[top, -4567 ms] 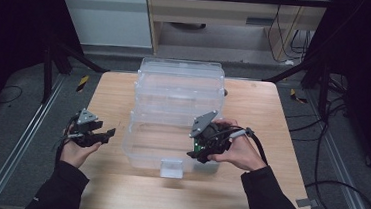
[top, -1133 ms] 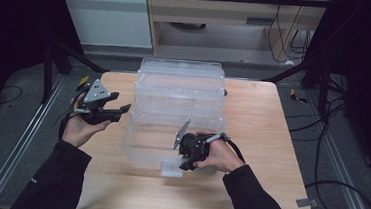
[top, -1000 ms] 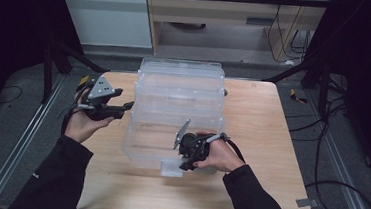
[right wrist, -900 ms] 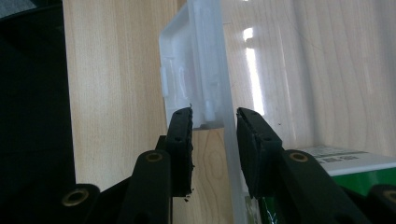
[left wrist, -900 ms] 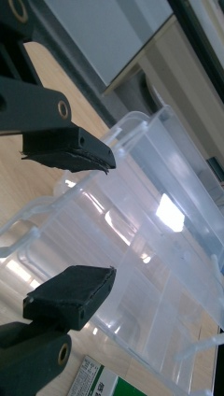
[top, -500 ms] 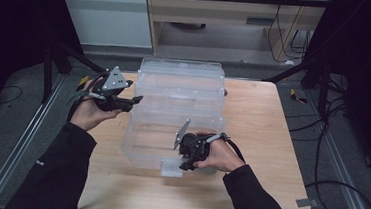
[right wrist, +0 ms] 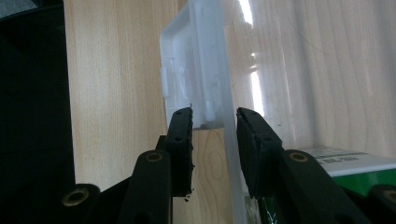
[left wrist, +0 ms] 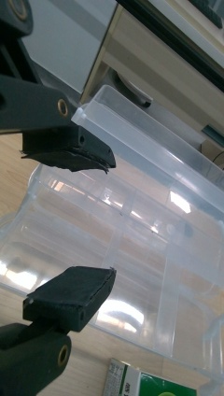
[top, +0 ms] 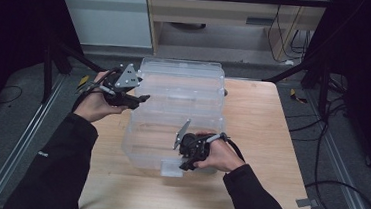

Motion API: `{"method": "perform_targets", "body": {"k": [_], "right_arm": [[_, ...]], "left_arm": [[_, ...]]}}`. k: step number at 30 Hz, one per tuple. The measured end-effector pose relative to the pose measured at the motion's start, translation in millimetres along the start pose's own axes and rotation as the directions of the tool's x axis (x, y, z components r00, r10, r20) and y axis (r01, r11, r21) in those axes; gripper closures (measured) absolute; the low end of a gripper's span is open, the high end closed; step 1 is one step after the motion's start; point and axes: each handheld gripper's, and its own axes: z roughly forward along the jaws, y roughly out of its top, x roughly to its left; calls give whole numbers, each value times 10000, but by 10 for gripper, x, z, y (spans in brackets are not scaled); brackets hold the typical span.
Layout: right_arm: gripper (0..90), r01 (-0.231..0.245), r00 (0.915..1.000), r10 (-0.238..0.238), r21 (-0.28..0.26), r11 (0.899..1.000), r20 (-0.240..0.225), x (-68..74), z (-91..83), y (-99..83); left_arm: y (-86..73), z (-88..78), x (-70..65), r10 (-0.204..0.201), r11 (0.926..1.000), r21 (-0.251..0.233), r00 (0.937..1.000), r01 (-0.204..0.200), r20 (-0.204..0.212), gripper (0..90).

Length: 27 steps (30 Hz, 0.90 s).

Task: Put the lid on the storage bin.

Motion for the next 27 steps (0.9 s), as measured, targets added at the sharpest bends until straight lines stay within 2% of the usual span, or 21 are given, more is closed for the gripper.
{"method": "perform_targets", "body": {"k": [1,2,7,11,14,17,23,27], "right_arm": [[673,6,10000,-6,-2,10000,-3,-1,0,0],[674,-31,10000,31,-13,10000,-30,2,0,1],[674,10,10000,-10,-50,10000,-41,2,3,-1],[674,5,10000,-5,-25,10000,-14,4,1,-1],[674,20,10000,-21,-39,10000,-42,2,1,-2],[674,4,10000,-4,-28,10000,-12,5,1,-2],[674,46,10000,-46,-33,10000,-18,3,0,-3],[674,59,10000,-59,-40,10000,-17,2,1,-4]], "left_arm": [[7,28,-5,22,10000,-83,10000,-22,-1,390],[22,31,8,220,9997,137,9997,-221,43,389],[66,107,41,537,9980,336,9984,-543,176,389],[102,173,56,1048,9923,638,9943,-1060,206,391],[131,216,52,1004,9925,665,9945,-1022,294,398],[166,268,73,1419,9860,845,9894,-1439,294,404],[218,375,68,1921,9721,1279,9803,-1965,455,419],[252,440,45,2307,9608,1458,9717,-2357,504,430]]}}
